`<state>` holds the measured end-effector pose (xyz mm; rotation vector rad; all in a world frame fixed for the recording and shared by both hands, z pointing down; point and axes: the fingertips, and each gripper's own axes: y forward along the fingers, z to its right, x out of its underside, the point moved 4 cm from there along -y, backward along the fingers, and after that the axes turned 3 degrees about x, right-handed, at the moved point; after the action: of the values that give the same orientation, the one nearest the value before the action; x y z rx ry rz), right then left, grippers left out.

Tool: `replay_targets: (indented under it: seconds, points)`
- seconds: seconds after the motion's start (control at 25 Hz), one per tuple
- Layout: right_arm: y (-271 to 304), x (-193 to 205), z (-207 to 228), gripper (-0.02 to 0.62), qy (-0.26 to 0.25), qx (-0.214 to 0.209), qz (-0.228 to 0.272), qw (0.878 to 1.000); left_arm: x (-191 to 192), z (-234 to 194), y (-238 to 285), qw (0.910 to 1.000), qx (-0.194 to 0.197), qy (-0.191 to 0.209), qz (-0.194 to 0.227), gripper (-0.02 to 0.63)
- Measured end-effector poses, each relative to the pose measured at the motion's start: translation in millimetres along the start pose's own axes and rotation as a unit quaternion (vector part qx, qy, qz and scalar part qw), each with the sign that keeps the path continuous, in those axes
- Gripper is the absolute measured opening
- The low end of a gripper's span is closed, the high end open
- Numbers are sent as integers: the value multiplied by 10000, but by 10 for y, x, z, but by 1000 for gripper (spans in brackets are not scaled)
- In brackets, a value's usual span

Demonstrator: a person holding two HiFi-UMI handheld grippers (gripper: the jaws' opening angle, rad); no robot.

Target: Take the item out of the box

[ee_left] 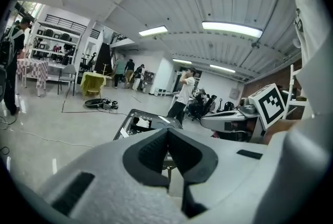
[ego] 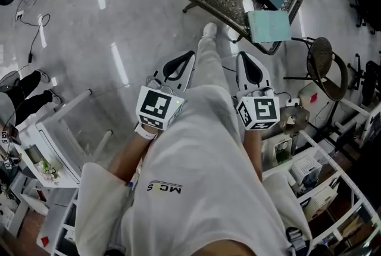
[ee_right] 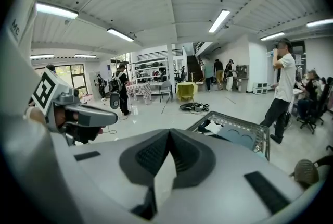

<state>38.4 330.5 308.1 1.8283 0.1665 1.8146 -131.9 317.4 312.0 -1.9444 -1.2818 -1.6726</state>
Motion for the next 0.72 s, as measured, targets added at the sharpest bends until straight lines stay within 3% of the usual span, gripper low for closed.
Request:
replay_targets:
  seconds: [0.32, 0.48, 0.72]
  points:
    - [1031, -673, 1094, 14, -57, -488, 94, 9987, -874, -433, 1454, 9997, -231, 15, -112, 23]
    - [1424, -1027, 1585, 14, -506, -758, 193, 9957, -1310, -497, 2163, 9995, -284, 87, -101, 23]
    - [1915, -1104, 2076, 15, -505, -938, -47, 9943, -1515, -737, 2726, 9979, -605, -123, -175, 23]
